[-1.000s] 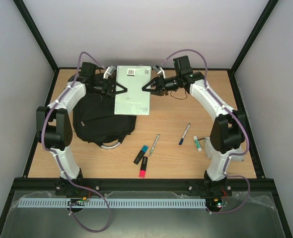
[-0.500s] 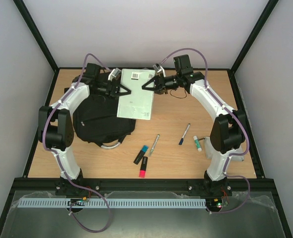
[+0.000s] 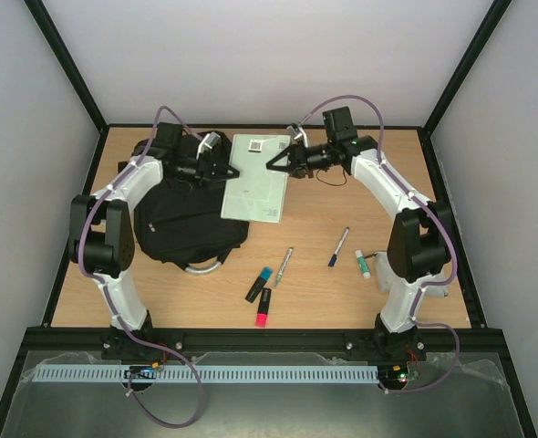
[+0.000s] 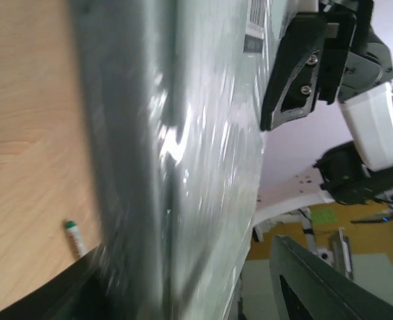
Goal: Pack the student bag
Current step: Pick up the book from the center of the board.
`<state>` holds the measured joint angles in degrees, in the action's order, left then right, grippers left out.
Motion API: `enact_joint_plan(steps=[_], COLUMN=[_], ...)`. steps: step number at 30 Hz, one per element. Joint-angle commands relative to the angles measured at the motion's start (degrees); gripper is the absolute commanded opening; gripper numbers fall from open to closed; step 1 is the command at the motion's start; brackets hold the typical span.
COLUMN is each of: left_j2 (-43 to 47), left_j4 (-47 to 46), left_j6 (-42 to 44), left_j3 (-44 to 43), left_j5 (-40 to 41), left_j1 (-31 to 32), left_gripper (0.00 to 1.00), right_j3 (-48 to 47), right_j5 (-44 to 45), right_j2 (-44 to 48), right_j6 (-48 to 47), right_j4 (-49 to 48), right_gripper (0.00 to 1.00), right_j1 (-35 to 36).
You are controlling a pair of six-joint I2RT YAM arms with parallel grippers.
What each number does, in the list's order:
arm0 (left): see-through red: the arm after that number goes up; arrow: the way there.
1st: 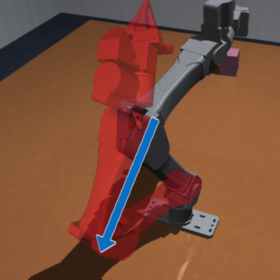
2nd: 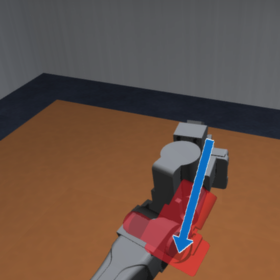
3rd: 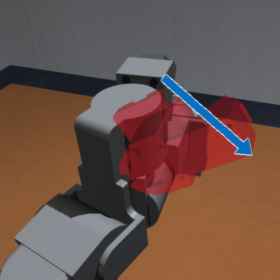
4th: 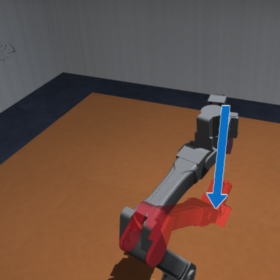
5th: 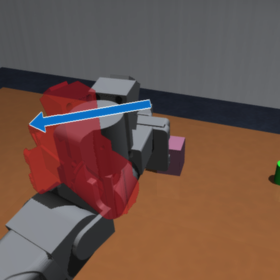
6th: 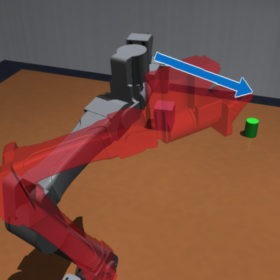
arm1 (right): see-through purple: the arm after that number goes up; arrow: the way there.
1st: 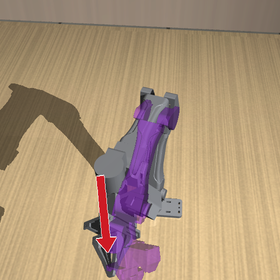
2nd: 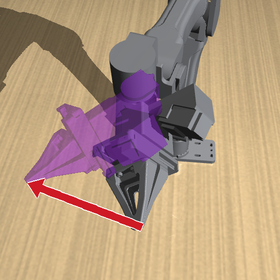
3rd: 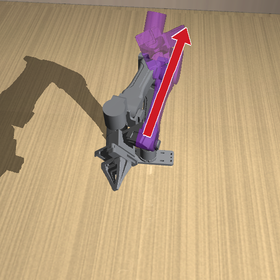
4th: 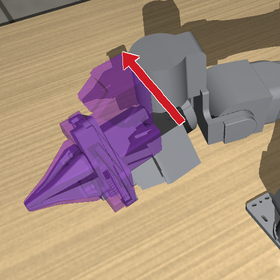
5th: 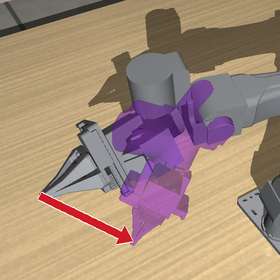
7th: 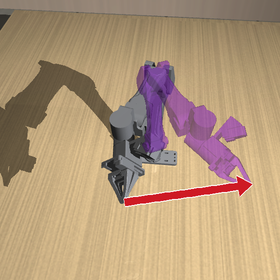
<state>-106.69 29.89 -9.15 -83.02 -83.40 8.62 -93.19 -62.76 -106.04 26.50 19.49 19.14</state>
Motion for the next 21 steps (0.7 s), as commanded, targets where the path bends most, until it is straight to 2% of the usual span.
enact_joint_plan(steps=[1, 5, 8, 12, 15, 18, 21], left_j2=[4.56, 7.93, 11.64, 16.21, 22.09, 26.96, 27.14], left_j4=[2.86, 14.66, 20.24, 27.1, 25.75, 23.49, 25.66], left_j6=[2.94, 20.19, 32.68, 46.89, 51.94, 55.11, 58.54], left_j3=[1.08, -0.68, 0.84, 4.41, 11.25, 16.78, 18.78], left_j5=[5.6, 19.61, 29.87, 44.62, 54.05, 57.5, 59.18], left_j1=[-2.99, -3.83, -3.45, 0.46, 3.41, 4.21, 4.85], left_gripper=[0.61, 0.6, 0.6, 0.61, 0.63, 0.65, 0.65], right_j3=[1.27, 2.28, 2.31, 5.44, 7.03, 9.29, 11.26], right_j5=[1.7, 6.54, 9.78, 12.32, 12.51, 11.78, 11.45], right_j2=[5.25, 7.38, 8.78, 10.71, 12.11, 13.54, 14.39], right_j6=[-5.73, -16.04, -25.55, -31.32, -32.12, -30.65, -28.81], right_j4=[4.12, 12.58, 19.36, 22.98, 23.64, 21.92, 20.28], right_gripper=[0.01, 0.01, 0.01, 0.01, 0.01, 0.01, 0.01], right_j1=[-4.03, -7.09, -8.85, -11.24, -12.01, -12.08, -12.09])
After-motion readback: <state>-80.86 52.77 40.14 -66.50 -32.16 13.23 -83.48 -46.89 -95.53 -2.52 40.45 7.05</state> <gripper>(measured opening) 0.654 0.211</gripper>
